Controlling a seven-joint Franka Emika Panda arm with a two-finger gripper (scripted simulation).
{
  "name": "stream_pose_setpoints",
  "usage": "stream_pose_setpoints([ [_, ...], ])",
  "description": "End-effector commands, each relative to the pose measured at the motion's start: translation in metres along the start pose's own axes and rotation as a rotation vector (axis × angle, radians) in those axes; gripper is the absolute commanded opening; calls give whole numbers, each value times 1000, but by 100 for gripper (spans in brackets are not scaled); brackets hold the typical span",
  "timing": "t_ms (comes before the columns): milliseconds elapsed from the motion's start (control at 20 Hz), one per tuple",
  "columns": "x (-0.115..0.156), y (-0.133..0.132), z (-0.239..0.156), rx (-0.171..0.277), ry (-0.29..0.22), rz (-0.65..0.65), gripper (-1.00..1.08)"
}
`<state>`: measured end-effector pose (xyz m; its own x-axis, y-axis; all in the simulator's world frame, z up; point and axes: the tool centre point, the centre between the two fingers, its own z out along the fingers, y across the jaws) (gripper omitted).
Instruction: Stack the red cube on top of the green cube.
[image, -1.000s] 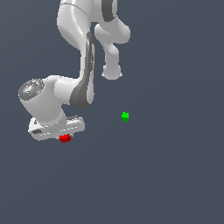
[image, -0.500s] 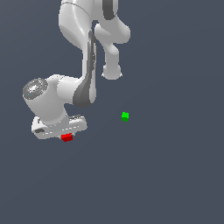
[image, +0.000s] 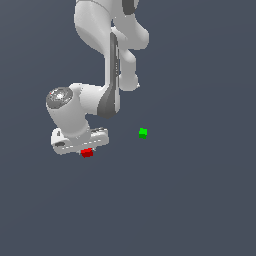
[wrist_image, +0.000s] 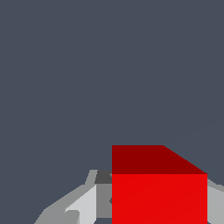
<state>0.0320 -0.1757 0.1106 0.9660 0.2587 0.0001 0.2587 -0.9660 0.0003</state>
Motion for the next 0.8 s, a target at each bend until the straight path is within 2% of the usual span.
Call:
stream_pose_setpoints([
  [0,-5,-17,2,0,1,-1,-100],
  [400,-26,-82,14,0,0,-1,-100],
  [750,-48,-151,26,0,0,-1,-100],
])
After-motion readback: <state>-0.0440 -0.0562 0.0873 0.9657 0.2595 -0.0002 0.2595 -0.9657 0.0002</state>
